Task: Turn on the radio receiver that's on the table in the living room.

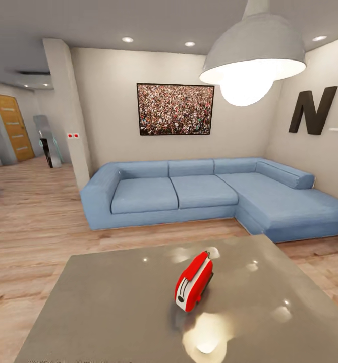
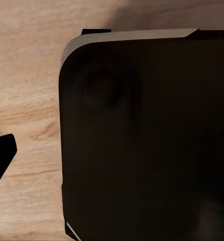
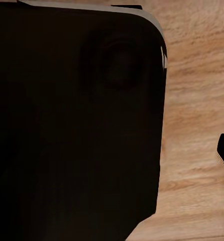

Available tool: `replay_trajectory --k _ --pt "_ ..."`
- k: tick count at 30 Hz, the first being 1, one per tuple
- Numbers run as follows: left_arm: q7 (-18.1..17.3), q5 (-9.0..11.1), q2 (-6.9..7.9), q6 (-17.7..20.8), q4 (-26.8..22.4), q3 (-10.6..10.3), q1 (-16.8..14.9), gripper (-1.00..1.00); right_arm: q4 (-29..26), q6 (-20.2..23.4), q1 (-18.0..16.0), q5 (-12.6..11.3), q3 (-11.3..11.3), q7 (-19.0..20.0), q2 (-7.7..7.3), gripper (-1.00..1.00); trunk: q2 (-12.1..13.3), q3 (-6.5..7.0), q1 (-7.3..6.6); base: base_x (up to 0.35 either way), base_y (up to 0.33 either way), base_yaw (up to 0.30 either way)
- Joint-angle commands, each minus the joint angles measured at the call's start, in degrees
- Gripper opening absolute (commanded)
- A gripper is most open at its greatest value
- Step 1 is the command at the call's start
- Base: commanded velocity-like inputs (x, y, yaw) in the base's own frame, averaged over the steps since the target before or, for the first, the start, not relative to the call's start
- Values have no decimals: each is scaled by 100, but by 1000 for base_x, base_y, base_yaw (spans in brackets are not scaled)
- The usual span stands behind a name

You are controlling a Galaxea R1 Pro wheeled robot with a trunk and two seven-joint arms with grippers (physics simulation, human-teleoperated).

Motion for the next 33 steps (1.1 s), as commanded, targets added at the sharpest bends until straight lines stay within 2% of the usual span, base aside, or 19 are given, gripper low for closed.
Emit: replay_trajectory --k 1,14,23,33 --pt "0 0 0 1 0 0 0 100 0 0 0 0 0 0 0 100 0 0 0 0 0 271" --pt "0 0 0 -1 0 0 0 100 0 5 0 0 0 0 0 100 0 0 0 0 0 253" --pt "-16 0 0 -2 0 0 0 100 -1 9 0 0 0 0 0 100 0 0 0 27 -3 30" --pt "-17 0 0 -2 0 0 0 100 0 9 0 0 0 0 0 100 0 0 0 223 -148 0"
